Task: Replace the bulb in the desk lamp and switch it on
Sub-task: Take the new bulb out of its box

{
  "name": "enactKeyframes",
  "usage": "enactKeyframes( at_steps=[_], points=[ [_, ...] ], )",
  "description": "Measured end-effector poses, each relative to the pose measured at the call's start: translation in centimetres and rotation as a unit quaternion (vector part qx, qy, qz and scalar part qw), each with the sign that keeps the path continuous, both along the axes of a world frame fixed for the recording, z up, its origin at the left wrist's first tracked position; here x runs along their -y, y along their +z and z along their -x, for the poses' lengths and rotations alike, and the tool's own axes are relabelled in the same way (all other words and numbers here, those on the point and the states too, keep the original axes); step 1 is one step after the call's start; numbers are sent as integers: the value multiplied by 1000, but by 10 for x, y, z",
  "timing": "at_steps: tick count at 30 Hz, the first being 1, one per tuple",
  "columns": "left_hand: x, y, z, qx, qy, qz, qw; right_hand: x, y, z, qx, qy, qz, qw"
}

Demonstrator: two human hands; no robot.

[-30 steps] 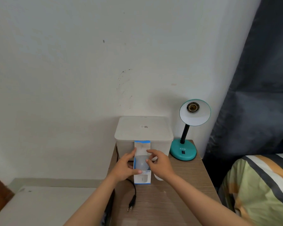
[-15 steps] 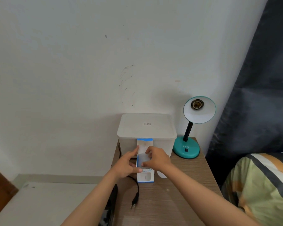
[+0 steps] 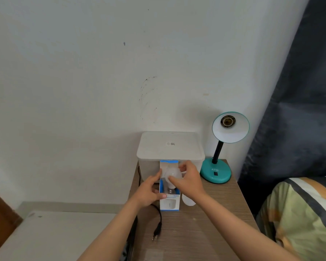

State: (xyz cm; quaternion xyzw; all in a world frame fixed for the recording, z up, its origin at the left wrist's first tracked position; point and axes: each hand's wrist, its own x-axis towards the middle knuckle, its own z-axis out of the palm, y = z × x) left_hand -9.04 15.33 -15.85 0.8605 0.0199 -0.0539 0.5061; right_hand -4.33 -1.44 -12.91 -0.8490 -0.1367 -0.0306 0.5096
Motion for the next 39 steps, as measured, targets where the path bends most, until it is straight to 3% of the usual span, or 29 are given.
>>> enactKeyframes(
  at_steps=[4,8,15,22,32,39],
  points=[
    [4,-1,1,8,10,-6,1000,8,12,3,45,-15,-99,994],
    [6,-2,4,26,11,-31,999,18,28,5,16,15,-162,987],
    [12,-1,8,33,25,-28,999,25,23,5,-29,10,38,999],
    [14,-4,10,30,56,-40,997,30,16,13,-69,33,136,988],
    [13,-9,9,33,61,-46,997,25,2,20,39,64,257,964],
    [13,-12,8,33,63,-38,997,16,2,22,84,20,252,964]
  ],
)
